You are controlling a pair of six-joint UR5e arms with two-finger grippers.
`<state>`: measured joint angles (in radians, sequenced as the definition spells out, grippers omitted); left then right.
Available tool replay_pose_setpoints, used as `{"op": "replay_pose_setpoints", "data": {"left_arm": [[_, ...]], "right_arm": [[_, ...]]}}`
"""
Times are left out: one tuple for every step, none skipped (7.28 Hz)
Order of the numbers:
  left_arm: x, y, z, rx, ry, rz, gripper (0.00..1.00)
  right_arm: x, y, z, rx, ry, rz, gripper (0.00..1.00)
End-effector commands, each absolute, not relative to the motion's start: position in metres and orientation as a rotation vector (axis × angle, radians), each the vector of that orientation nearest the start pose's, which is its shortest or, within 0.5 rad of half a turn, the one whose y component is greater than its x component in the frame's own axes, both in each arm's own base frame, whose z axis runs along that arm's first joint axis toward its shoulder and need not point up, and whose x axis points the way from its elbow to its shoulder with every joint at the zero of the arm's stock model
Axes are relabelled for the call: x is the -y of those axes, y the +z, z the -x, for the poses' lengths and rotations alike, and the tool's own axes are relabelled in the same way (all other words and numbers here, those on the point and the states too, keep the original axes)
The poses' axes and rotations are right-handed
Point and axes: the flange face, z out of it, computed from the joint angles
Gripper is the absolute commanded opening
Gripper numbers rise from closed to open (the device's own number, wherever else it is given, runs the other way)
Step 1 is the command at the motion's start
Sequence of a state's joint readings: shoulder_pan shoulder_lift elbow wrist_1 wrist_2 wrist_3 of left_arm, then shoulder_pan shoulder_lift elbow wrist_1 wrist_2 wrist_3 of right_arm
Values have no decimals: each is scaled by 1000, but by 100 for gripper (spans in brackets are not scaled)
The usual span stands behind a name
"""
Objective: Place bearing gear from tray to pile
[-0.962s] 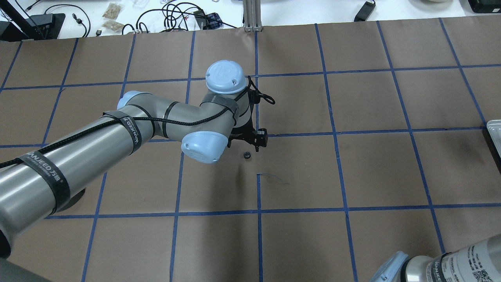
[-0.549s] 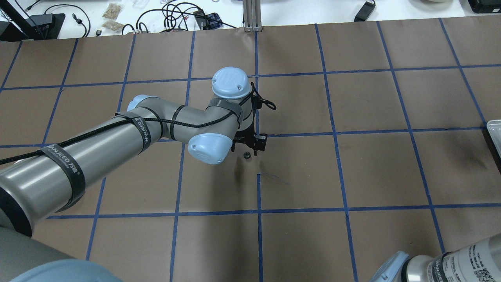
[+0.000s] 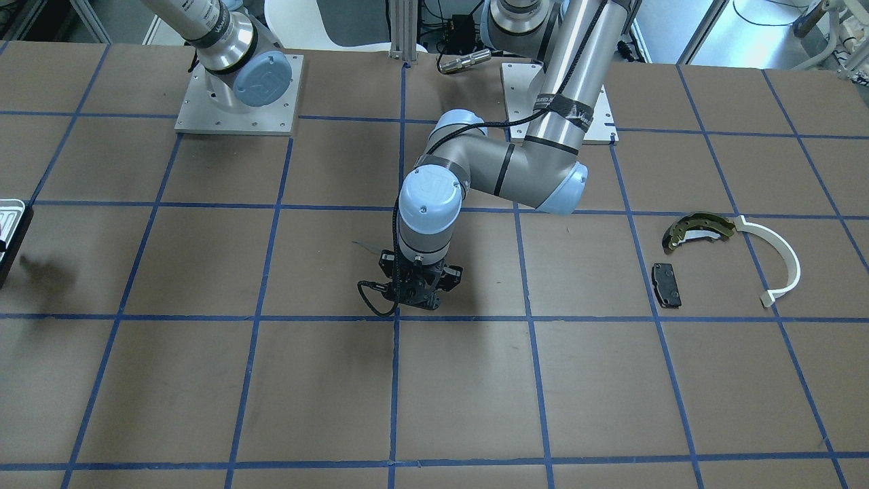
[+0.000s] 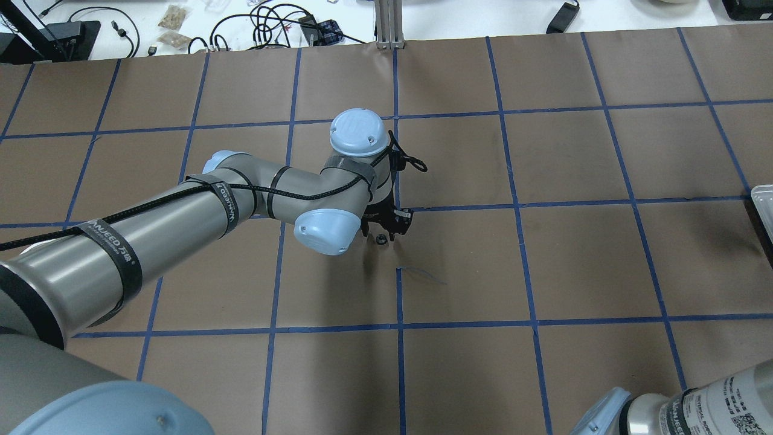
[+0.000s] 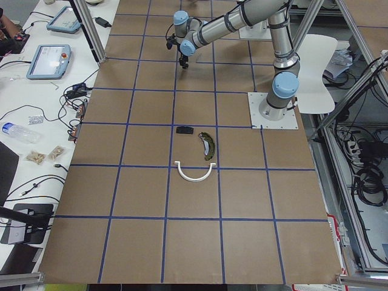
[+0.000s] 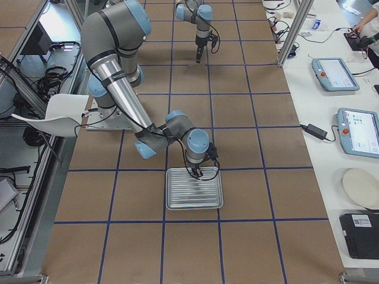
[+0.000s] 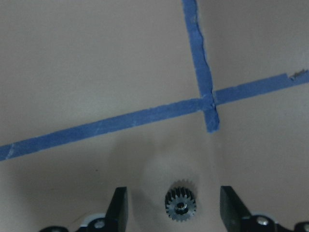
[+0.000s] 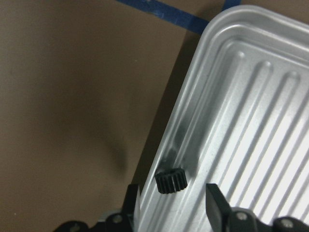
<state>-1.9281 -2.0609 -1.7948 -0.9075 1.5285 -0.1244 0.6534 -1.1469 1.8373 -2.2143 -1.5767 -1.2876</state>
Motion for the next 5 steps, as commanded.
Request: {"op": "replay_pose_setpoints", "data": {"left_arm": [[504, 174, 335, -3149, 105, -369, 0], [506, 177, 335, -3143, 105, -371, 0], [508, 185, 334, -3145, 85, -372, 0], [516, 206, 328, -3136, 66, -444, 0], [540, 230, 296, -3107, 113, -436, 0]], "right_arm": [[454, 196, 375, -3068, 33, 533, 50], [454, 196, 375, -3068, 33, 535, 50], [454, 194, 374, -3066, 35, 532, 50], [454, 196, 375, -3068, 35, 537, 50], [455, 196, 375, -3068, 33, 537, 50]]}}
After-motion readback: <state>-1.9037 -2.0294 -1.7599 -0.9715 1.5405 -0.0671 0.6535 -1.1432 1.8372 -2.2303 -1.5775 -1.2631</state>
